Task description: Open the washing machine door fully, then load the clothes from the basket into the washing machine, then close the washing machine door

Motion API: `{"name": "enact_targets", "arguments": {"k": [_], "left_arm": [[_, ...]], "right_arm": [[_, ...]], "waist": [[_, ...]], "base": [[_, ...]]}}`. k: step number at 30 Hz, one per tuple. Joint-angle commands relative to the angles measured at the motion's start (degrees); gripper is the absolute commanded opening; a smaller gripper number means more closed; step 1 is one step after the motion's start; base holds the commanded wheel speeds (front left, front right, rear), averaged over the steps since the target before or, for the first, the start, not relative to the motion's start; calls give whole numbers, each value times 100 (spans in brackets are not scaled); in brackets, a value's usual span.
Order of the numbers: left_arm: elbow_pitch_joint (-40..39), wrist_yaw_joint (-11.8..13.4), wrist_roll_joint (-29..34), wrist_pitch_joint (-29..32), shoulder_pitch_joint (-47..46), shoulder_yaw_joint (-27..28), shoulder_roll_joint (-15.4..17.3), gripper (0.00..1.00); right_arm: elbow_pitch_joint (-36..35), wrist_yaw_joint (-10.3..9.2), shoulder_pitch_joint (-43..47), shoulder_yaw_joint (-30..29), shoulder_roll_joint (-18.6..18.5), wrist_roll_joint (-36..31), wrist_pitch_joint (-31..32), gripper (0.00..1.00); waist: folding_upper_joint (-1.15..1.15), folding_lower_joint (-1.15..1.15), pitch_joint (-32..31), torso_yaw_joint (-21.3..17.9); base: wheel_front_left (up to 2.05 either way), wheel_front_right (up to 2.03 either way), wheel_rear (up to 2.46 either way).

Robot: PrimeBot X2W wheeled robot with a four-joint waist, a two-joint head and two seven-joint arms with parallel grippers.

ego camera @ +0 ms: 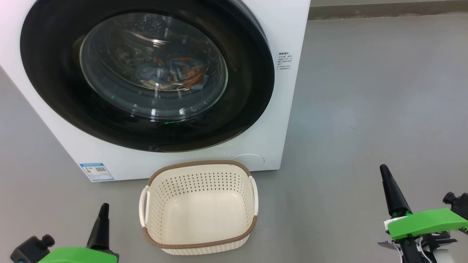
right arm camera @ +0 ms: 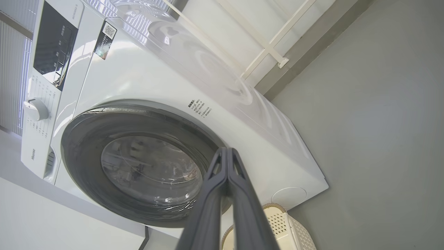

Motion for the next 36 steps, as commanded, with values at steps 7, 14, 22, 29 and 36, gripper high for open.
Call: {"name": "enact_targets", "arguments": {"k": [7,14,22,29,36], "left_arm": [[-74,8,-463,137,-279,200,62,0],[-38,7,-867,250,-298,261,43,0],[2,7,-1328,380,-318,331,20,0],[37,7,-1729,493,-336,392,0,0],[72,7,-2132,607,-355,454,-21,0]], "right_arm": [[-183,-25,-40,-67,6,448,129,0],[-190,-27,-22,-140,47,830,240,0],[-198,-30,-1,-225,94,1267,369,0],[-206,-32,16,-299,136,1647,480,0],[-213,-35,34,-373,178,2029,593,0]], "waist": [[0,0,-14,10],[0,0,-28,21],[0,0,-45,32],[0,0,-59,43],[0,0,-73,53]], "base": [[0,0,0],[0,0,0],[0,0,0],[0,0,0],[0,0,0]]}}
